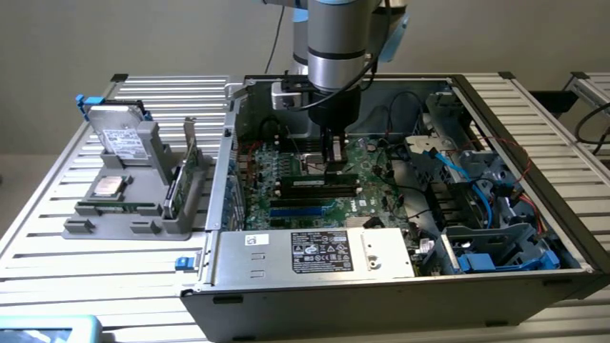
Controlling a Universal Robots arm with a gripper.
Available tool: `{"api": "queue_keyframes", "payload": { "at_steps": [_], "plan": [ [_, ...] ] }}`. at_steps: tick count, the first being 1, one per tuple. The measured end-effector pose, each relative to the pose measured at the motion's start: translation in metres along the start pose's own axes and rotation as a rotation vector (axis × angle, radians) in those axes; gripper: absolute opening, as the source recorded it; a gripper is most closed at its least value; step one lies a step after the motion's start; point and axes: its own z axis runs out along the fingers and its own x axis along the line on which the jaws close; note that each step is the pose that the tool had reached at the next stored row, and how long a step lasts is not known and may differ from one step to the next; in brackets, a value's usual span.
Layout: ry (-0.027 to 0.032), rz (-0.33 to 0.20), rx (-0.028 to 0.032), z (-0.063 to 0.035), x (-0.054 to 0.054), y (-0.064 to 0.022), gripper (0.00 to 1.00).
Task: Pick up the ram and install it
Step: 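Insert the ram into the slot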
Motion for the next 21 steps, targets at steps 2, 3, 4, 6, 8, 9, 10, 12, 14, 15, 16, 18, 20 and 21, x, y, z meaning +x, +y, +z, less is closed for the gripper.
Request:
{"api": "queue_keyframes", "payload": {
  "at_steps": [2,3,4,6,8,9,10,12,14,15,16,18,20,21],
  "plan": [
    [0.0002,0.0,0.0,0.0005,-0.0011,0.0001,0.13],
    [0.0004,0.0,0.0001,0.001,-0.0019,0.0001,0.13],
    [0.0005,0.0,0.0001,0.0016,-0.0025,0.0001,0.13],
    [0.0009,0.001,0.0,0.0029,-0.0043,0.0001,0.13],
    [0.0009,0.002,0.0,0.0036,-0.0047,0.0001,0.13],
    [0.0011,0.002,-0.0003,0.0039,-0.0047,0.0,0.13],
    [0.001,0.003,-0.0003,0.0043,-0.0049,-0.0002,0.13],
    [0.001,0.005,-0.0004,0.0051,-0.0051,-0.0002,0.13],
    [0.0013,0.005,-0.0007,0.0055,-0.0046,-0.0004,0.13],
    [0.0011,0.005,-0.0007,0.0057,-0.0041,-0.0005,0.13],
    [0.0011,0.005,-0.0008,0.0059,-0.0033,-0.0006,0.13],
    [0.001,0.005,-0.001,0.0061,-0.0016,-0.0008,0.13],
    [0.0011,0.005,-0.0012,0.0061,-0.0012,-0.0007,0.13],
    [0.0013,0.006,-0.0013,0.0062,-0.0012,-0.0007,0.13]
  ]
}}
